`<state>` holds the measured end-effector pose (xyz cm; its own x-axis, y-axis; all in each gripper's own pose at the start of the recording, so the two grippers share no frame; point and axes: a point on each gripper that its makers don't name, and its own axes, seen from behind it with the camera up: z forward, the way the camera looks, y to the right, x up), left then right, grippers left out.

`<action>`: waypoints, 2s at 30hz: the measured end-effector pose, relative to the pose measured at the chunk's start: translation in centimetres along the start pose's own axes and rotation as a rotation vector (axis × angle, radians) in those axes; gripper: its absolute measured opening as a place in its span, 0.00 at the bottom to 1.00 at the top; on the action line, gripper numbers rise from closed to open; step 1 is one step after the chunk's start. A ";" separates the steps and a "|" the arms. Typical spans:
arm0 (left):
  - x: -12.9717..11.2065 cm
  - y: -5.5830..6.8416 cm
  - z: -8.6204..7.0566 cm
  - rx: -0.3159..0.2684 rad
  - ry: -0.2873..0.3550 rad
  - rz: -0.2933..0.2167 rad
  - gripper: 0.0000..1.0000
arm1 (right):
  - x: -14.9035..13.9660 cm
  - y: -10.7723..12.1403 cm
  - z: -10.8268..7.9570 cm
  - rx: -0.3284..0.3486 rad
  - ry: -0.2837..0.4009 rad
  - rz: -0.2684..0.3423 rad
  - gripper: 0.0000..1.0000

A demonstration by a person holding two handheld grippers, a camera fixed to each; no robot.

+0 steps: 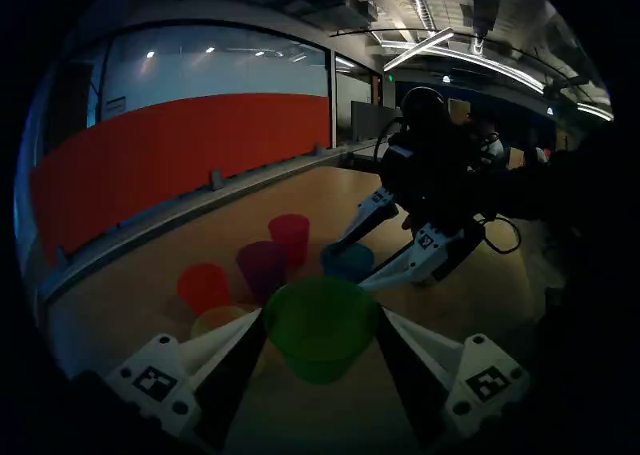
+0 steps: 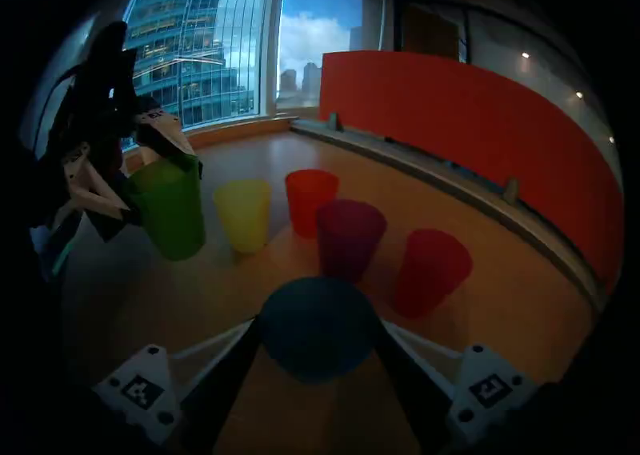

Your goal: Pour water

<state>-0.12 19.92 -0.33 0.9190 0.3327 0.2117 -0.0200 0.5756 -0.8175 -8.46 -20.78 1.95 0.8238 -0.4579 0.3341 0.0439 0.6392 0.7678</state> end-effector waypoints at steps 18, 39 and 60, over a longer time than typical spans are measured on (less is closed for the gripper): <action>-0.3 0.0 -0.4 0.016 -0.002 -0.007 0.90 | 1.1 -0.4 -0.8 0.001 0.048 0.001 0.92; 3.3 1.1 -2.7 0.044 0.110 0.003 0.91 | 8.4 -1.5 -9.2 -0.062 0.241 -0.005 0.92; 8.2 3.0 -4.7 0.036 0.266 0.002 0.91 | 13.2 -2.4 -14.1 -0.093 0.399 -0.014 0.91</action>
<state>9.22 20.89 -3.52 0.9900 0.1285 0.0578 -0.0317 0.6032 -0.7970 10.21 -19.63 -3.17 0.9765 -0.2031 0.0720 0.0923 0.6962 0.7118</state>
